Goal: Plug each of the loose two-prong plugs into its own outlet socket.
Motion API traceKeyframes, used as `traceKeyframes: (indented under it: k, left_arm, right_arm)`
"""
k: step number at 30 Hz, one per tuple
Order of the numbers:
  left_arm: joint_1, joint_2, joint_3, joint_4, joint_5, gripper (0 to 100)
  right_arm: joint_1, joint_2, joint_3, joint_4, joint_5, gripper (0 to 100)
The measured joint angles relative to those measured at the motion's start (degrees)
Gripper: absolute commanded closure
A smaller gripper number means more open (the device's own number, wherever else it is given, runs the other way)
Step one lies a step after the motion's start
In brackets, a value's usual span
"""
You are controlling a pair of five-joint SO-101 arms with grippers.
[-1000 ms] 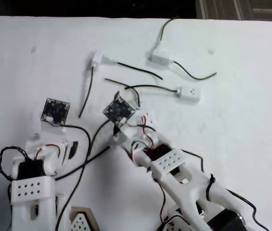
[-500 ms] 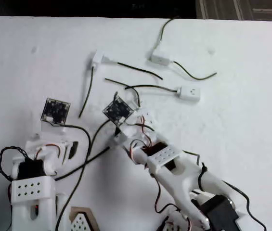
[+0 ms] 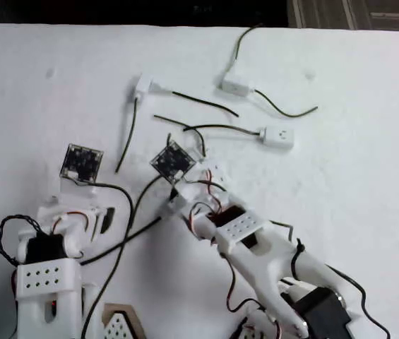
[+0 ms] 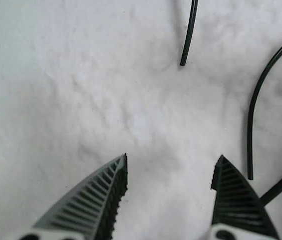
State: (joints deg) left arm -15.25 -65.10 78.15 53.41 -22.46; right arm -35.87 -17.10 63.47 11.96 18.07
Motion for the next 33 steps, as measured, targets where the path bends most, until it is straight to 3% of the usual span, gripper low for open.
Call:
traceKeyframes:
  k: [12,17,33]
  left_arm:
    - [0.00,0.00,0.00,0.00,0.00,72]
    - [0.00,0.00,0.00,0.00,0.00,72]
    - [0.00,0.00,0.00,0.00,0.00,72]
  right_arm:
    - [1.49,2.11,-2.73,8.26,-0.09,97.4]
    - [1.49,2.11,-3.34,8.97,-0.09,89.9]
    - [1.58,-2.11,-6.42,15.82,-4.48,90.4]
